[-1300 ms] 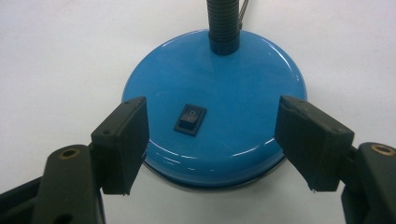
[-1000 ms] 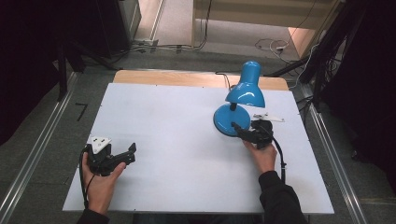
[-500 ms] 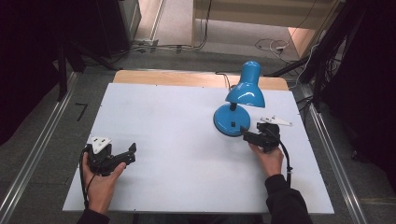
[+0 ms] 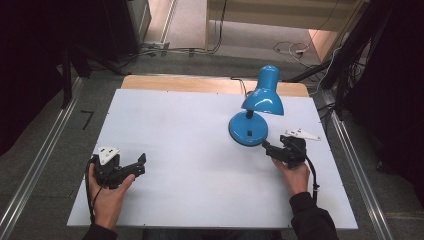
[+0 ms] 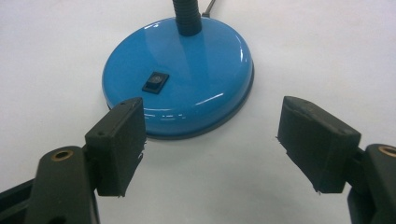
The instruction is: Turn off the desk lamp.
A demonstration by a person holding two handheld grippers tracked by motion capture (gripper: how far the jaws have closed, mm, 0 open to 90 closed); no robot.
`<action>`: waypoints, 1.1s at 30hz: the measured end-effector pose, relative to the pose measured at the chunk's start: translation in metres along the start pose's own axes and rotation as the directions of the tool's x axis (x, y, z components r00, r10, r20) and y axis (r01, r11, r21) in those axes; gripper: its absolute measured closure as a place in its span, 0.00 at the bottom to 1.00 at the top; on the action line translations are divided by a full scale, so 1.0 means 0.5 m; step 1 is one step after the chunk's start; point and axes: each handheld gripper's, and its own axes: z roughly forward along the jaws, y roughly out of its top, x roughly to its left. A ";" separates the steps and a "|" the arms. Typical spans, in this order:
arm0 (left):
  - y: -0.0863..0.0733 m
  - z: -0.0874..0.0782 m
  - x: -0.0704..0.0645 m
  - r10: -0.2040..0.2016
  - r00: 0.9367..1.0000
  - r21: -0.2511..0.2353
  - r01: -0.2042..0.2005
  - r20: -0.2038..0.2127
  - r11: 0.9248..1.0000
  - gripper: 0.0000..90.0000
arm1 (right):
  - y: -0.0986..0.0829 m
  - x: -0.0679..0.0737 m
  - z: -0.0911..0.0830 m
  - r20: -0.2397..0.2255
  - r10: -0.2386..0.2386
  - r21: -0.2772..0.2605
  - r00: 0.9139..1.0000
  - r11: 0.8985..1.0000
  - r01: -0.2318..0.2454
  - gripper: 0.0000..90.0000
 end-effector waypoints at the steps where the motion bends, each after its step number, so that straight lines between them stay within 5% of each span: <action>1: 0.000 0.000 0.000 0.001 1.000 0.001 -0.001 -0.001 1.000 0.06 | -0.002 -0.002 -0.002 -0.002 -0.001 -0.002 1.000 1.000 0.001 0.24; 33: -0.002 0.000 -0.001 0.004 1.000 0.005 -0.004 -0.006 1.000 0.06 | -0.035 -0.038 -0.045 0.021 0.006 -0.012 1.000 1.000 -0.005 0.23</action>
